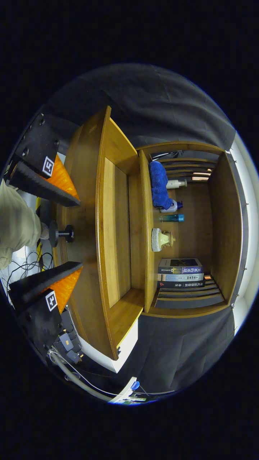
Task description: Pull open the drawer, take out the items inside it, and place them on the countertop above the cabinet.
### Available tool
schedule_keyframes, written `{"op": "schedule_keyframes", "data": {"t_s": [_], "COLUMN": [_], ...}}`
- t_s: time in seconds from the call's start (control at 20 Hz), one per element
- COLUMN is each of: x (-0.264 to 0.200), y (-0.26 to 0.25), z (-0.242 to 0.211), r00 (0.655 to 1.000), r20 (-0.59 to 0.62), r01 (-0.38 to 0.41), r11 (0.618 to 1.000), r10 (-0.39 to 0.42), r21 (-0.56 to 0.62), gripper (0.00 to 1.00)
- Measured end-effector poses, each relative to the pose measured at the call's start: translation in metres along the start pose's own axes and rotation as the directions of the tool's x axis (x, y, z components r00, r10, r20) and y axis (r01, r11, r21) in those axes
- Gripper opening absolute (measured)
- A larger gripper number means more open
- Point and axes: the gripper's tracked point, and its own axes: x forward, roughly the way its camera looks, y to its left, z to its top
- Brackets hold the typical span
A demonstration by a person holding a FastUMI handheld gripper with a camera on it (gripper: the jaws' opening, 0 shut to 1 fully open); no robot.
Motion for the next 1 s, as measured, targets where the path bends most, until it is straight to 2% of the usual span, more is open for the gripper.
{"op": "schedule_keyframes", "data": {"t_s": [0.2, 0.6, 1.0], "x": [0.002, 0.014, 0.054], "y": [-0.001, -0.001, 0.003], "z": [-0.001, 0.006, 0.024], "r00": [1.000, 0.999, 0.999], "r20": [0.013, 0.031, 0.043], "r01": [0.020, 0.010, 0.013], "r11": [1.000, 1.000, 1.000], "r10": [-0.020, -0.010, -0.013], "r21": [-0.008, 0.003, 0.000], "gripper": [0.98, 0.98, 0.98]}}
